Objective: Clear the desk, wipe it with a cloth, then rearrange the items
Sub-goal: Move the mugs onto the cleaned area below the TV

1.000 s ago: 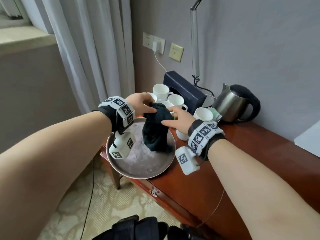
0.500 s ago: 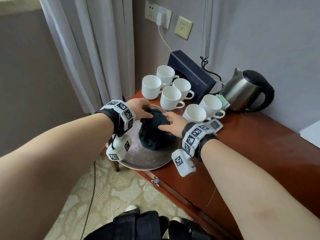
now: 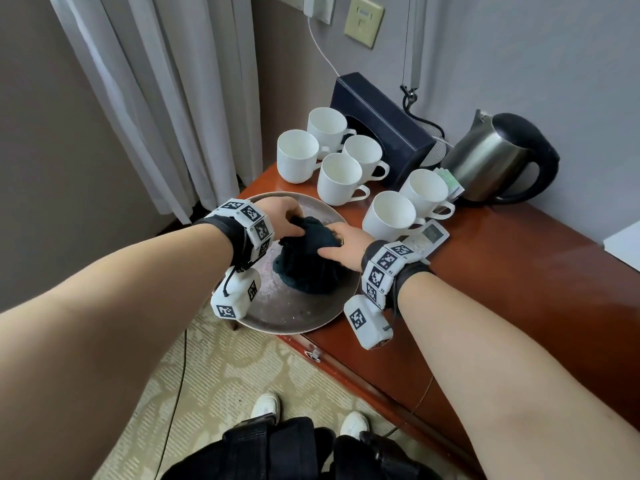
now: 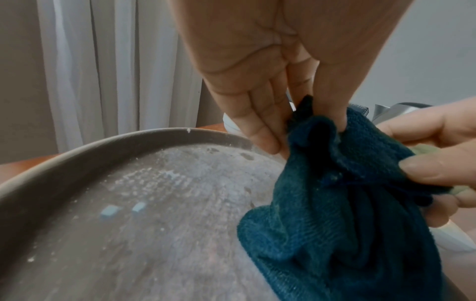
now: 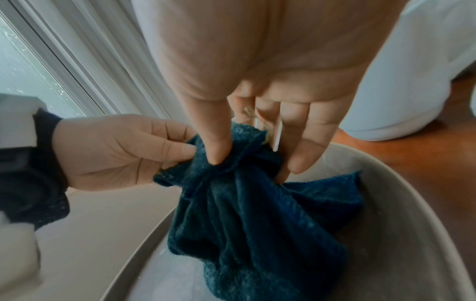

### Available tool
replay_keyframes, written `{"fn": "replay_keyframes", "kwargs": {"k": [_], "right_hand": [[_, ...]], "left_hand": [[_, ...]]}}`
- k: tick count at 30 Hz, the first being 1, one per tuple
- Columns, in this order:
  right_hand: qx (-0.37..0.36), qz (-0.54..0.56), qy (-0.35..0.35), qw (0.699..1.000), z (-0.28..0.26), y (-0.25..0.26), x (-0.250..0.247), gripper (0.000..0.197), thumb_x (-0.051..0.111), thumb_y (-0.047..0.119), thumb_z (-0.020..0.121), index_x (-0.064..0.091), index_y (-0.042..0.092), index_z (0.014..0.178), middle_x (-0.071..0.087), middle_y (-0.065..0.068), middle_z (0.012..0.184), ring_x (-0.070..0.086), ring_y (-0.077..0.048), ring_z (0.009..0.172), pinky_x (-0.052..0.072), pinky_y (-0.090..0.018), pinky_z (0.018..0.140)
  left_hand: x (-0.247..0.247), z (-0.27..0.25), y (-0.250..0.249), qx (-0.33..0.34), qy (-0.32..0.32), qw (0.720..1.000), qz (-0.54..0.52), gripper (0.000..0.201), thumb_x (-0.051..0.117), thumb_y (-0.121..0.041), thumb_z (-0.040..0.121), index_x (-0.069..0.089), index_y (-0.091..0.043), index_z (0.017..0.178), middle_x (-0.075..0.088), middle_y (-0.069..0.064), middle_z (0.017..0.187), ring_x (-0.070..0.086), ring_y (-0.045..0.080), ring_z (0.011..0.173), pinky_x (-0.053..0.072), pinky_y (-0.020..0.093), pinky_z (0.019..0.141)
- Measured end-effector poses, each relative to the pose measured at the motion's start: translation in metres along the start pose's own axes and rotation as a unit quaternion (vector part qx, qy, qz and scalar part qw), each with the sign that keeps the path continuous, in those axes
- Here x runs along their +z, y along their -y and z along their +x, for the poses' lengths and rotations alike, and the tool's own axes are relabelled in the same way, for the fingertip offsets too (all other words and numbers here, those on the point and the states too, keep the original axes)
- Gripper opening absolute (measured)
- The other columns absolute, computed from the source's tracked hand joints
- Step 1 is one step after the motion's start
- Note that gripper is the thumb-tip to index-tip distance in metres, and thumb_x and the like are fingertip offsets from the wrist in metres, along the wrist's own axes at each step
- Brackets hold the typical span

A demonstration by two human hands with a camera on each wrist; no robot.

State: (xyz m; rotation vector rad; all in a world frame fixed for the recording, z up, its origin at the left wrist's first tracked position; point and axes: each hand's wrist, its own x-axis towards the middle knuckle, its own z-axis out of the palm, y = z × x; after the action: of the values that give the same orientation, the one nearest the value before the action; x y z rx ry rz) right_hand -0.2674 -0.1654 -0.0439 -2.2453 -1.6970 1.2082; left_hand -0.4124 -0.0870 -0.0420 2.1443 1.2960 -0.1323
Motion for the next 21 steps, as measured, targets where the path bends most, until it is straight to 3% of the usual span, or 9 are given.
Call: {"fn": "replay_keyframes", "kwargs": {"k": [6, 10, 14, 19, 21], "right_hand": [[0.017, -0.012, 0.003, 1.000, -0.006, -0.006, -0.005, 0.048, 0.053, 0.027, 0.094, 0.040, 0.016, 0.138, 0.049, -0.007, 0.139, 0.048, -0.023, 0.126, 0.038, -0.032, 0.105], [0.020, -0.003, -0.025, 0.999, -0.019, -0.020, -0.024, 0.040, 0.053, 0.030, 0.093, 0.049, 0.019, 0.131, 0.054, -0.004, 0.134, 0.052, -0.020, 0.122, 0.041, -0.033, 0.105], [0.028, 0.041, -0.068, 0.996, -0.035, -0.044, -0.052, 0.032, 0.055, 0.029, 0.091, 0.057, 0.020, 0.122, 0.063, -0.002, 0.113, 0.060, -0.017, 0.105, 0.047, -0.027, 0.093], [0.041, 0.069, -0.133, 0.988, -0.047, -0.078, -0.085, 0.027, 0.055, 0.022, 0.091, 0.061, 0.014, 0.116, 0.058, 0.004, 0.086, 0.057, -0.014, 0.091, 0.045, -0.015, 0.069], [0.055, 0.062, -0.167, 0.982, -0.045, -0.088, -0.102, 0.030, 0.054, 0.020, 0.091, 0.058, 0.013, 0.120, 0.061, -0.001, 0.097, 0.055, -0.016, 0.092, 0.045, -0.021, 0.078]], "left_hand": [[-0.001, 0.002, -0.004, -0.021, 0.038, 0.998, 0.042, 0.038, 0.056, -0.030, 0.092, 0.055, -0.015, 0.126, 0.060, 0.005, 0.124, 0.058, 0.022, 0.111, 0.045, 0.030, 0.089], [-0.009, 0.005, -0.019, -0.010, 0.008, 0.999, 0.049, 0.048, 0.059, -0.031, 0.089, 0.048, -0.015, 0.132, 0.048, 0.008, 0.134, 0.051, 0.024, 0.119, 0.042, 0.032, 0.095], [-0.017, 0.010, -0.050, 0.009, -0.009, 1.000, 0.024, 0.055, 0.063, -0.035, 0.085, 0.045, -0.018, 0.134, 0.046, 0.005, 0.135, 0.049, 0.024, 0.121, 0.041, 0.033, 0.098], [-0.005, 0.021, -0.091, 0.049, -0.016, 0.998, 0.035, 0.059, 0.065, -0.031, 0.085, 0.041, -0.017, 0.136, 0.042, 0.007, 0.139, 0.049, 0.025, 0.121, 0.041, 0.033, 0.099], [-0.001, 0.026, -0.106, 0.061, -0.015, 0.997, 0.046, 0.062, 0.067, -0.031, 0.084, 0.039, -0.018, 0.137, 0.040, 0.006, 0.139, 0.048, 0.025, 0.122, 0.041, 0.032, 0.097]]}}
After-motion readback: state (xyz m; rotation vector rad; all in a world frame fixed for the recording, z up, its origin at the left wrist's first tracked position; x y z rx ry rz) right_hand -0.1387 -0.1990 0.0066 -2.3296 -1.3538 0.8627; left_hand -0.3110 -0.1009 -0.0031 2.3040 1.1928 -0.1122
